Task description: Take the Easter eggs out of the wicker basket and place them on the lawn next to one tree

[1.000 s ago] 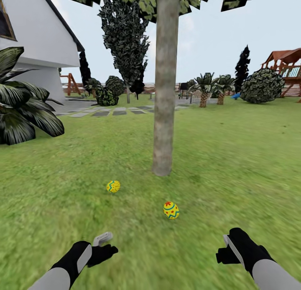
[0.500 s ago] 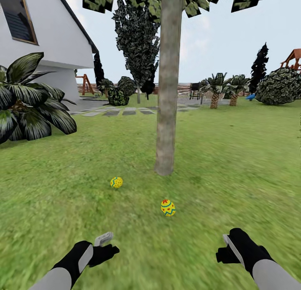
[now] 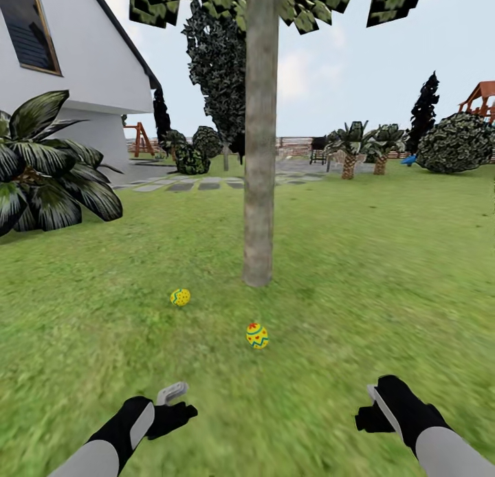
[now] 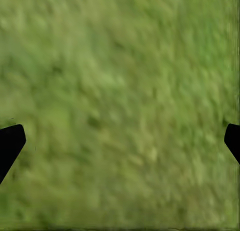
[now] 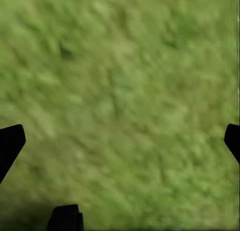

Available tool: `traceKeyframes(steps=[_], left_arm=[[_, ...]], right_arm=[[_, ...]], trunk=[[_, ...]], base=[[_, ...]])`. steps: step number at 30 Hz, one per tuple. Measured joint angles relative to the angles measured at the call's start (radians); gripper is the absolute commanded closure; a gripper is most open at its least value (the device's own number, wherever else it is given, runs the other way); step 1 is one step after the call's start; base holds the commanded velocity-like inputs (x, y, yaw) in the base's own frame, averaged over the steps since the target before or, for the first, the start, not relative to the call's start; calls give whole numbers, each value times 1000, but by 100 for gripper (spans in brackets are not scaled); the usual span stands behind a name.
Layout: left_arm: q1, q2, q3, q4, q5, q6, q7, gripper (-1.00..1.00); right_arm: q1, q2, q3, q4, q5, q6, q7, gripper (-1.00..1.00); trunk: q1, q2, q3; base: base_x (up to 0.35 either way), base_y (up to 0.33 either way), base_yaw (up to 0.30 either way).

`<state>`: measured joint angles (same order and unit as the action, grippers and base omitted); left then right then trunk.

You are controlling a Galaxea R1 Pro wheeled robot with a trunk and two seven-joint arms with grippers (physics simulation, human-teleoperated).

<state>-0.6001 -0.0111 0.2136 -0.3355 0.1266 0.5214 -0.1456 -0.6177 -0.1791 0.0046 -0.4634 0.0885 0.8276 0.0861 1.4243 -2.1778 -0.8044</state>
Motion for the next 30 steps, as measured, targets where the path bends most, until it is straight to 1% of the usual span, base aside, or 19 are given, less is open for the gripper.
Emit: traceKeyframes(steps=[5, 7, 16, 25, 30], left_arm=[[0, -1, 0, 0, 0, 0, 0, -100], [0, -1, 0, 0, 0, 0, 0, -100], [0, -1, 0, 0, 0, 0, 0, -100], [0, -12, 0, 0, 0, 0, 0, -100], [0, -14, 0, 19, -4, 0, 0, -100]], right_arm=[[0, 0, 0, 0, 0, 0, 0, -100], [0, 0, 0, 0, -1, 0, 0, -100], [0, 0, 0, 0, -1, 0, 0, -100], [0, 0, 0, 0, -1, 0, 0, -100], [0, 0, 0, 0, -1, 0, 0, -100]], trunk=[[-19, 35, 16], [-27, 49, 22], [-62, 112, 50], [-96, 175, 82], [-115, 210, 99]], base=[[-191, -298, -12], [-91, -301, -187], [-14, -306, -283], [0, -307, -300], [0, -307, -300]])
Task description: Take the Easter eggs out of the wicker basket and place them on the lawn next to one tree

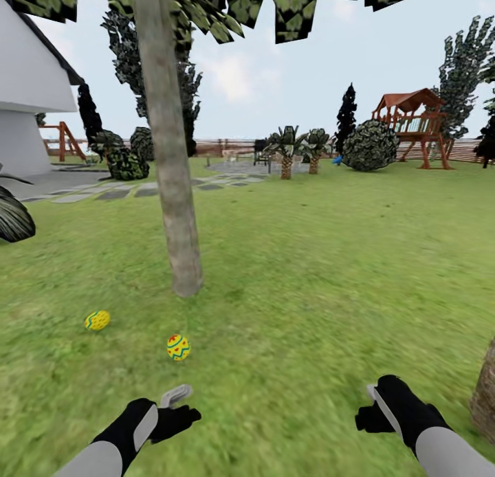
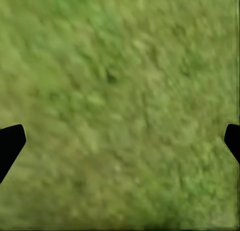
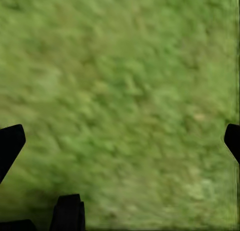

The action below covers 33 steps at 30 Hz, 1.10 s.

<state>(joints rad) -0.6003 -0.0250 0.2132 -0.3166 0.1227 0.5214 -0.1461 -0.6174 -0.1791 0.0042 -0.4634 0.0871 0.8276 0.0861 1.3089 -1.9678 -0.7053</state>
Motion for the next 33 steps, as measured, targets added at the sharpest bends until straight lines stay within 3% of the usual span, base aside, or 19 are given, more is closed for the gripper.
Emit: traceKeyframes(steps=[13, 33], left_arm=[[0, -4, 0, 3, -1, -1, 0, -100], [0, -2, 1, 3, 1, -1, 0, -100]], right_arm=[[0, 0, 0, 0, 0, 0, 0, -100], [-1, 0, 0, 0, 0, 0, 0, -100]], trunk=[[-50, 91, 46], [-127, 231, 110]], base=[[0, -307, -229], [0, -307, -58]])
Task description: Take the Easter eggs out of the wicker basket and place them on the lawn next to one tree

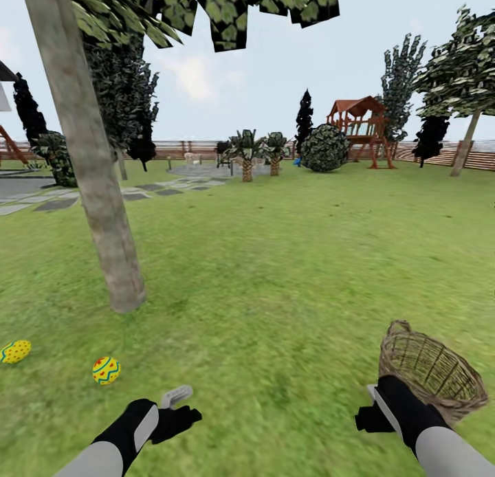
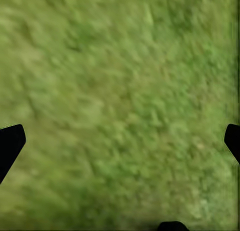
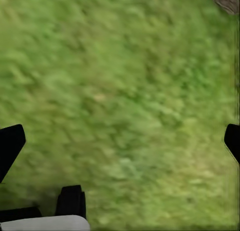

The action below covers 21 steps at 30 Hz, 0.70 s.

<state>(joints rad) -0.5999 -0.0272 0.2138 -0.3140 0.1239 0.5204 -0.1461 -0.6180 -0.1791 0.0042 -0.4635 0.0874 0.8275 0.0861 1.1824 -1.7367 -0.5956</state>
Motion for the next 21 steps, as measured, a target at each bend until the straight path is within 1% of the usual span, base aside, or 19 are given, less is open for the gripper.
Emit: traceKeyframes(steps=[17, 21], left_arm=[[0, 0, 0, 0, 2, 0, 2, -100], [-1, 0, 2, 0, 3, 0, 3, -100]], right_arm=[[0, -1, 0, 0, 1, 0, 0, -100], [1, -2, 0, 0, 0, 0, 0, -100]], trunk=[[-65, 119, 53], [-81, 147, 66]], base=[[0, -308, 0], [0, -105, 0]])
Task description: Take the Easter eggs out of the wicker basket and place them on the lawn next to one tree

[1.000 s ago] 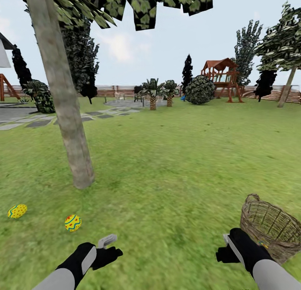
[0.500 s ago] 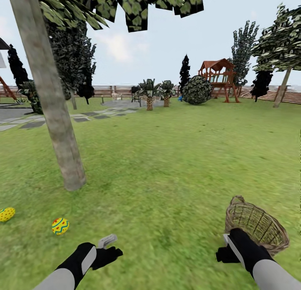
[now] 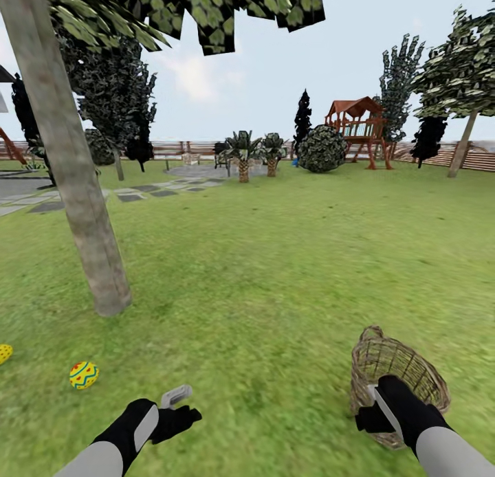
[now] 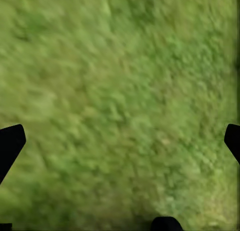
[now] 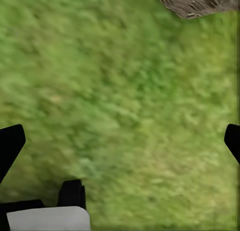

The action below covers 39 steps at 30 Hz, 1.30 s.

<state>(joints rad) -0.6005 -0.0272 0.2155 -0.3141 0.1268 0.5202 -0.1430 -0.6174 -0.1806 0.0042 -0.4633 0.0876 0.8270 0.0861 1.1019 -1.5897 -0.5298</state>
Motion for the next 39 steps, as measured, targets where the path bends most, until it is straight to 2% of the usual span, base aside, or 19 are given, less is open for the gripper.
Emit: traceKeyframes(steps=[32, 39], left_arm=[[1, -12, 1, 1, 5, -1, -1, -100], [1, -21, 2, 23, -1, -2, -2, -100]], right_arm=[[0, 0, 0, 0, 0, 0, 0, -100], [0, 0, 0, 0, 1, 0, 0, -100]], trunk=[[-123, 224, 100], [-150, 273, 122]], base=[[0, -2, 0], [241, 0, 0]])
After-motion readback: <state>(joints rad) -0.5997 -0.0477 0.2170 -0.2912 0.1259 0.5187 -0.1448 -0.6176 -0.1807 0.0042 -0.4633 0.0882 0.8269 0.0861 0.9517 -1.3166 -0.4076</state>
